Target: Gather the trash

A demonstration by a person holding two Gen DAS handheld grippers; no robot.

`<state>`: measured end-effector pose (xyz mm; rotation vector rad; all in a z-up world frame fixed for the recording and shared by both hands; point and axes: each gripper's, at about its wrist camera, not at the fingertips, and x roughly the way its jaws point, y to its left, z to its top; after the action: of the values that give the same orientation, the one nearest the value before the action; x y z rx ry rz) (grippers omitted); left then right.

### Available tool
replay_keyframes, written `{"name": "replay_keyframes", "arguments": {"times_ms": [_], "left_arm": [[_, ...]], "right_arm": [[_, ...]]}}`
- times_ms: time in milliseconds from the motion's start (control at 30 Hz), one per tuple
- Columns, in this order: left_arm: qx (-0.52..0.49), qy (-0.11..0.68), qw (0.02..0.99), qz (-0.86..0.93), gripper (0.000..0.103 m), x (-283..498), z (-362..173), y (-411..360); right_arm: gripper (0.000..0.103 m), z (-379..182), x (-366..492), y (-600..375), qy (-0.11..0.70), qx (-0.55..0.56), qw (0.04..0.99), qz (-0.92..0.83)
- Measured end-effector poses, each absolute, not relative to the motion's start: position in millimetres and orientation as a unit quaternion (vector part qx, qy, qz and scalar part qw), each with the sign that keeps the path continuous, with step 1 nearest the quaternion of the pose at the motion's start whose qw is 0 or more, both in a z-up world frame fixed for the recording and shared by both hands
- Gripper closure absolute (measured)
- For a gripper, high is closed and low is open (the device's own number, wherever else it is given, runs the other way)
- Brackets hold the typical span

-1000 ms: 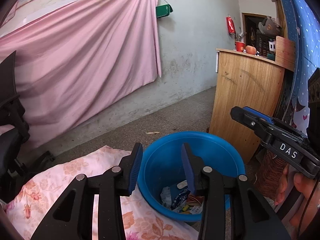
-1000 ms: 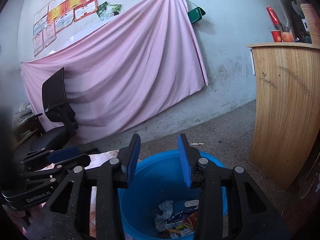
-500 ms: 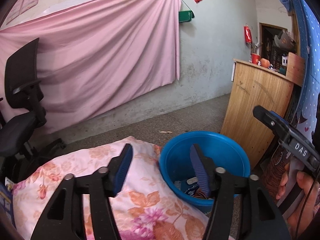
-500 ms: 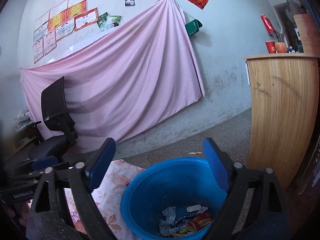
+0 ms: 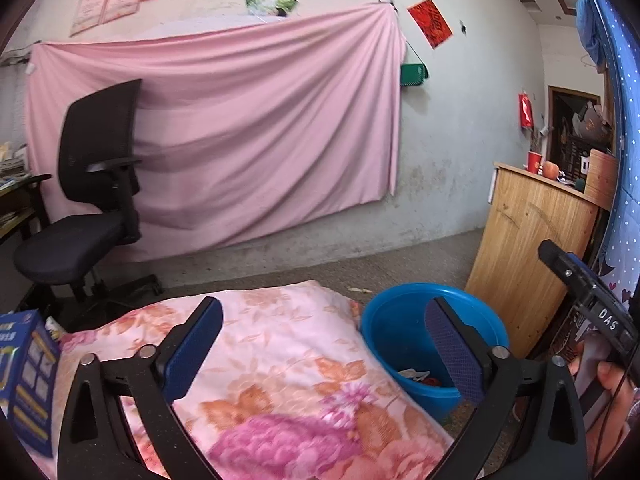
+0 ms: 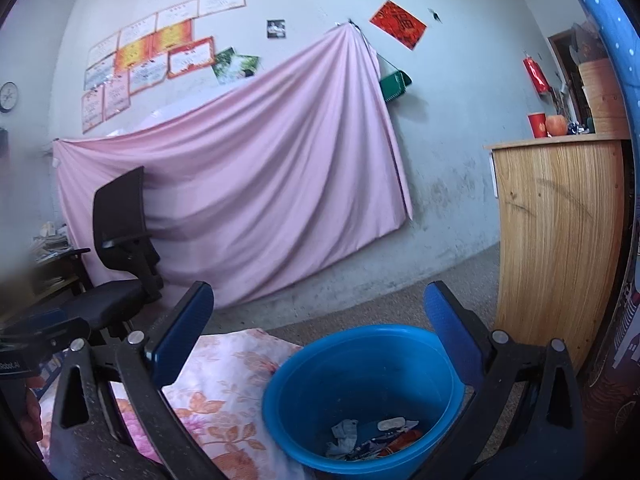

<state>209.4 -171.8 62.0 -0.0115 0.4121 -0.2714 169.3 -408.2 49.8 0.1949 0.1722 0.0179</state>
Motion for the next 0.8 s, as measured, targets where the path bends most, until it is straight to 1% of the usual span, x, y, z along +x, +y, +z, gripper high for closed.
{"name": "replay_keyframes", "arguments": {"times_ms": [500, 800], "left_arm": [[-0.04, 0.165, 0.982, -0.083, 0.002, 125.9, 64.1, -98.6], [-0.049, 0.167, 0.983, -0.063, 0.002, 73.5, 52.9, -66.0]], "right_arm": [[0.0, 60.8, 104.2, -345.2, 0.069, 0.061, 0.995, 0.048], [0.0, 59.3, 55.5, -311.8, 0.078, 0.061, 0.994, 0.05]]}}
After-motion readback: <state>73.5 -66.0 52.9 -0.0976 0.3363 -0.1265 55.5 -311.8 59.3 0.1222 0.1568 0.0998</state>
